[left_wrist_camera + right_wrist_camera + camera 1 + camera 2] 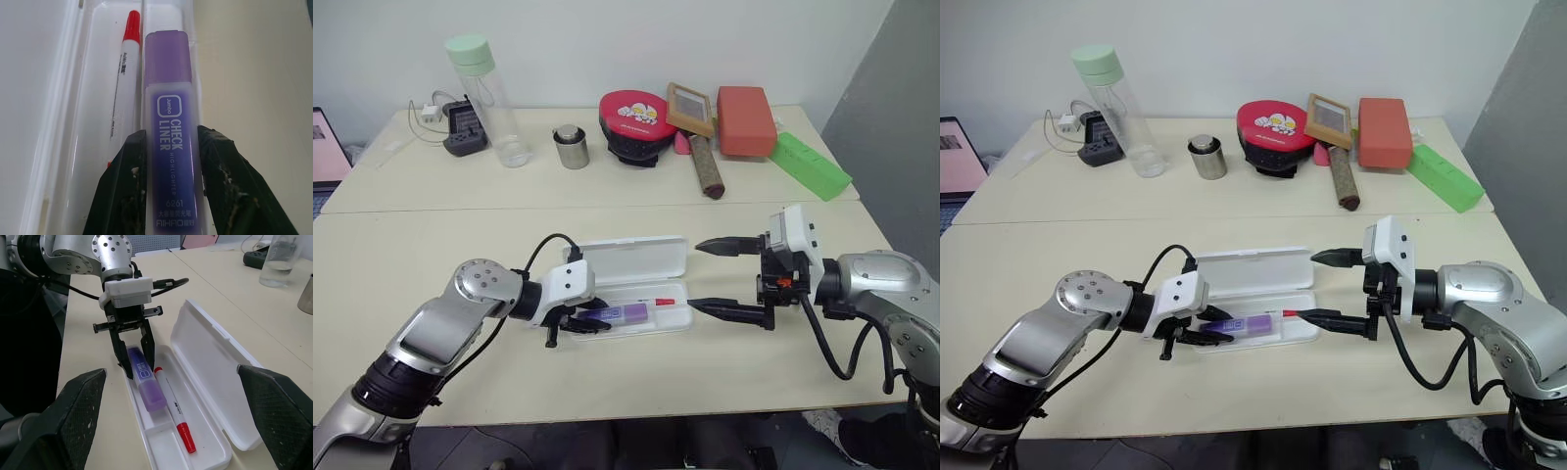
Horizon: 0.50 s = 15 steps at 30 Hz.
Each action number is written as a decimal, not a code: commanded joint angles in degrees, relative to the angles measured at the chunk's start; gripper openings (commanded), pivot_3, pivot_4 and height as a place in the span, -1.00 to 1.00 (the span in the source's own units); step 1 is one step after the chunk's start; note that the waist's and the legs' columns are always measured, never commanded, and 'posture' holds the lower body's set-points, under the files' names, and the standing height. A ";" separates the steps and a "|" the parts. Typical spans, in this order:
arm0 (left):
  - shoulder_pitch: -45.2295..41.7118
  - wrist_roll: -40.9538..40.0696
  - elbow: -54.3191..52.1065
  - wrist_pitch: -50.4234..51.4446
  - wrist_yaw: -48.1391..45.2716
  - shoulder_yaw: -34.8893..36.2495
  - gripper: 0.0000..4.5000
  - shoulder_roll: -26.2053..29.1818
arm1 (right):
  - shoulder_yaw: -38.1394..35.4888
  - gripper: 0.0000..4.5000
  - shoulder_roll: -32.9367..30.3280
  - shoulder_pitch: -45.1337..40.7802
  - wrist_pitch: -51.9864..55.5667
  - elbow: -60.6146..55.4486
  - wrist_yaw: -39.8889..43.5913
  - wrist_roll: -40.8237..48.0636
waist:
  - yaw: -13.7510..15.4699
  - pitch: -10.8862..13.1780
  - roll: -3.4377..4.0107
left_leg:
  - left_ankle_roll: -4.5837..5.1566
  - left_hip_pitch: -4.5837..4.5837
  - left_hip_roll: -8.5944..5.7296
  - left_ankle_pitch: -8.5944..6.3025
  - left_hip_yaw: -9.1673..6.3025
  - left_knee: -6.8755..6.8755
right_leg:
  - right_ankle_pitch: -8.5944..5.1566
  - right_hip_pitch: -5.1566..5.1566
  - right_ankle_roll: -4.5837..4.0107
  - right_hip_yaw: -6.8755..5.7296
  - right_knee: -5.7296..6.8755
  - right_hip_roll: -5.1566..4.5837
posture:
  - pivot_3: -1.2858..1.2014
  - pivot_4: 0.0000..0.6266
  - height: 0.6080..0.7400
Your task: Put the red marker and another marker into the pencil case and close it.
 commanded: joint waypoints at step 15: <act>-2.10 2.04 1.59 -0.29 -2.39 -1.15 -0.46 -1.17 | -2.35 1.00 -0.42 0.81 -0.74 -3.06 -2.54 2.33 | -0.02 0.00 0.00 | 0.00 0.00 0.00 0.00 -0.01 0.01 | 0.00 0.00 0.00 0.00 0.01 0.01 | 0.03 -0.52 1.00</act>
